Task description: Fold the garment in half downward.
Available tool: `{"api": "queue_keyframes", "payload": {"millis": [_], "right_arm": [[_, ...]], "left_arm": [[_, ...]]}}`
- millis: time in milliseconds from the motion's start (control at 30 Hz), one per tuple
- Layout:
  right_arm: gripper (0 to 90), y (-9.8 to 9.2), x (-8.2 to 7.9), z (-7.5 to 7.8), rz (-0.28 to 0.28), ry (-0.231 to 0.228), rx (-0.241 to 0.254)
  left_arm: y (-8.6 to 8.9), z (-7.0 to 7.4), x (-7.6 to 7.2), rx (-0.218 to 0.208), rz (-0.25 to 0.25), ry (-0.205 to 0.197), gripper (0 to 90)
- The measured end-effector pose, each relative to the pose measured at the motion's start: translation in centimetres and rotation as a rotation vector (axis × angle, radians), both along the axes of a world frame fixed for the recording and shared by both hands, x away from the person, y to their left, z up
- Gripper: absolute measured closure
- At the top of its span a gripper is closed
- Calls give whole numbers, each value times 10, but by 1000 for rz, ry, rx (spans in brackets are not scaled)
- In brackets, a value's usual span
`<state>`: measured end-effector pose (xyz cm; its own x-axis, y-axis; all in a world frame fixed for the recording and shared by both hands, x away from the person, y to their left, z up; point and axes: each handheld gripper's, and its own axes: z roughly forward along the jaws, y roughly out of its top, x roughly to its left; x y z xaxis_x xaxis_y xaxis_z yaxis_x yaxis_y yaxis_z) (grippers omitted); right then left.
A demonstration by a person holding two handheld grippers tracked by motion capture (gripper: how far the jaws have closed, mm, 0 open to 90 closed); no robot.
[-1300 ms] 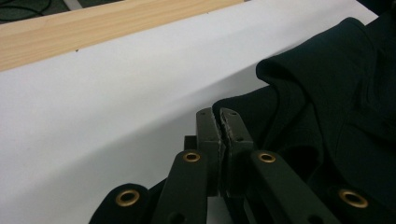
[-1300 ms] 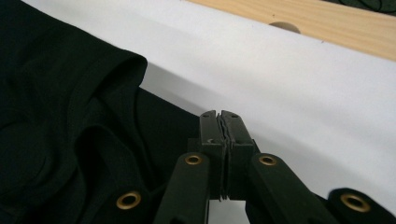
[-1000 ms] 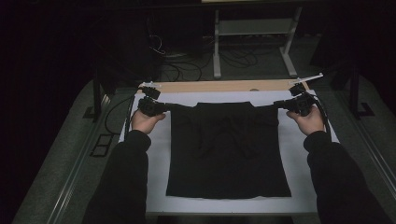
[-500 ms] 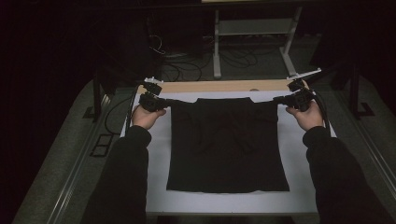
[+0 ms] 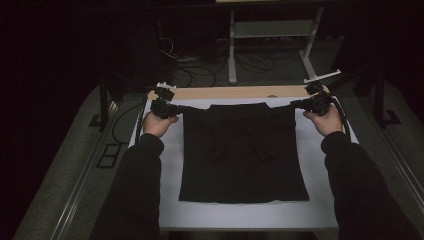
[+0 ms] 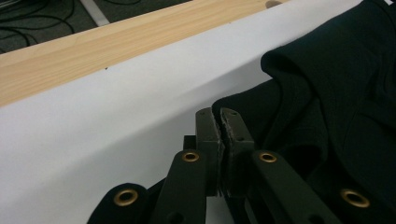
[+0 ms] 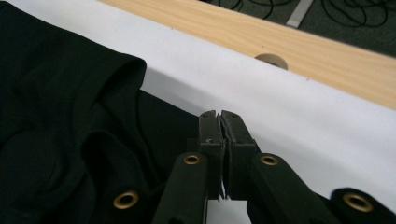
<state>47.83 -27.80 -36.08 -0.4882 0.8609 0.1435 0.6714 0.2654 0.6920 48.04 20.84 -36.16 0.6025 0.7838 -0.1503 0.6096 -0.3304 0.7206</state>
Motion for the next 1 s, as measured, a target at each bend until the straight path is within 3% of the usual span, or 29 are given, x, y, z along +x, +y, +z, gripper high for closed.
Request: {"api": "queue_keyframes", "payload": {"millis": [100,167,333,400,600,667,900,1000], "right_arm": [[778,1,0,-5,-14,12,-7],[717,1,0,-7,-24,13,-5],[602,-5,-3,-8,-24,9,31],[554,-6,-5,-10,-19,14,46],[396,-8,-11,-11,3,21,101],[353,-8,-14,-11,16,19,128],[137,-5,-22,-11,43,18,150],[106,-2,-26,-12,41,7,169]], "left_arm": [[-3,-3,0,3,13,6,810],[-4,-4,-1,9,26,8,716],[4,-5,-1,-68,54,54,489],[7,-6,-2,-102,51,68,444],[12,-6,-13,-191,26,28,335],[11,-6,-16,-218,5,36,279],[-2,-6,-26,-230,-59,52,75],[-10,-7,-30,-210,-98,59,0]]}}
